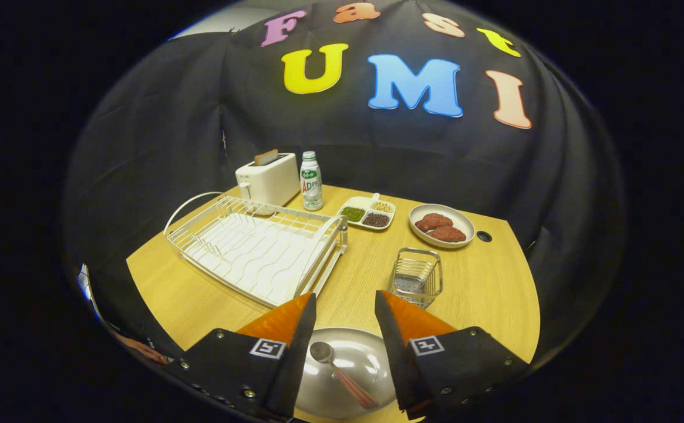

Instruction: Take the plate from the dish rack, then take the spoon from the basket and place it into the plate.

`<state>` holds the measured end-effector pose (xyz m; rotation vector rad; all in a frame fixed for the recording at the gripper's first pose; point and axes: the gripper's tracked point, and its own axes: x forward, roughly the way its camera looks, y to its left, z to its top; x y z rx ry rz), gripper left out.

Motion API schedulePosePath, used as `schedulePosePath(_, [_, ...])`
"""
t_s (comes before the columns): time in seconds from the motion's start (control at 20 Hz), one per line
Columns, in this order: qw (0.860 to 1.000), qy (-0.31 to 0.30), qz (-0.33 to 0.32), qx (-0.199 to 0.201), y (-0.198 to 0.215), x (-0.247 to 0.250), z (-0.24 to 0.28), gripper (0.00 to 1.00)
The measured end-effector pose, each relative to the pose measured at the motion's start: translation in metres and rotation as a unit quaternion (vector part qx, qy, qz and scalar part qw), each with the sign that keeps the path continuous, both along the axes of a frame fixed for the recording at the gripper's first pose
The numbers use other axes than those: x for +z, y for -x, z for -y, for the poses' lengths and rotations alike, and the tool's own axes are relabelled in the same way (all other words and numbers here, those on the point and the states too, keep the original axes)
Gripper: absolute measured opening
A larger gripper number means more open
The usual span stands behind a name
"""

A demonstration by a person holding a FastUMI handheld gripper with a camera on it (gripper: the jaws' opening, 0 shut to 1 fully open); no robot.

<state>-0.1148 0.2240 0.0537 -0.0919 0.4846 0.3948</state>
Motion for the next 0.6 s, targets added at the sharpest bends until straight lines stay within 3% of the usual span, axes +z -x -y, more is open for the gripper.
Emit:
schedulePosePath(0.25, [0.990,-0.044,0.102,-0.081,-0.012,0.084,0.061,0.62])
schedulePosePath(0.5, [0.963,-0.076,0.213,-0.144,0.000,0.176,0.120,0.62])
schedulePosePath(0.6, [0.950,-0.074,0.251,-0.169,0.003,0.200,0.141,0.99])
